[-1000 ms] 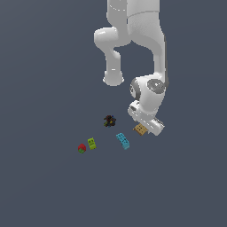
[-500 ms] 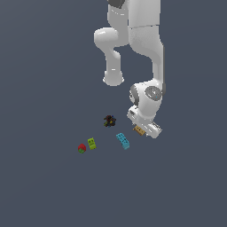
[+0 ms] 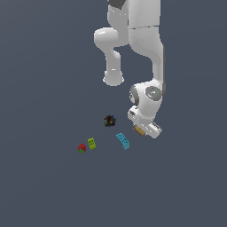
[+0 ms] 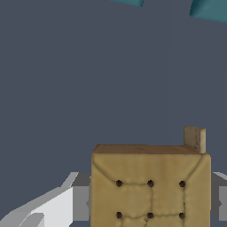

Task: Pick up a designated object from a clutter of objects.

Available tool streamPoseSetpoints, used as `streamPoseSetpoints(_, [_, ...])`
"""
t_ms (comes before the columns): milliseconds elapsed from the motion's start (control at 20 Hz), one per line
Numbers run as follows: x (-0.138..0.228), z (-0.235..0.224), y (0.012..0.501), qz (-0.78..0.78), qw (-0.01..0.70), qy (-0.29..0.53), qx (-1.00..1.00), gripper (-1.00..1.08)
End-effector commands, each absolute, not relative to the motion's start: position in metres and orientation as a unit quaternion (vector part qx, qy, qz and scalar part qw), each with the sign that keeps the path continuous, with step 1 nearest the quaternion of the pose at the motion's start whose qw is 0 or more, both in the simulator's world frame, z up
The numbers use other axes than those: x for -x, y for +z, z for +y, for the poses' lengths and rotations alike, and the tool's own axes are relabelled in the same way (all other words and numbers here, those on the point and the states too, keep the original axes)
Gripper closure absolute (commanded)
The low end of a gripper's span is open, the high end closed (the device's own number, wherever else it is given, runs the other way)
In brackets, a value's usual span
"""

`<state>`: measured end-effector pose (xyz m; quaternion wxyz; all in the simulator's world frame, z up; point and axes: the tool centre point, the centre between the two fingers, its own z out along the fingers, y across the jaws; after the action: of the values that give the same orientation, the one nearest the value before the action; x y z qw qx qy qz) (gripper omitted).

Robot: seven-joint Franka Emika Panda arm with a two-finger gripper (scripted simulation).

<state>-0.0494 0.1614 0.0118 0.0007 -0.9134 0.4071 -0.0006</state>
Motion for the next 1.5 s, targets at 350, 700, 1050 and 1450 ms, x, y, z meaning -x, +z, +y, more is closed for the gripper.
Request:
streamPoseSetpoints(350, [0.045,0.161,0.021,0.407,0.001,-0.001,0.913,1.08])
streamPoseSetpoints(700, [0.031,0.159,0.053,0.407,0.001,-0.001,0.913,1.08])
streamPoseSetpoints(1050, [0.005,0.156,0.108,0.407,0.001,0.0,0.913,1.08])
streamPoseSetpoints(1450, [-0.03,0.153,0.183,0.407,0.001,0.0,0.913,1.08])
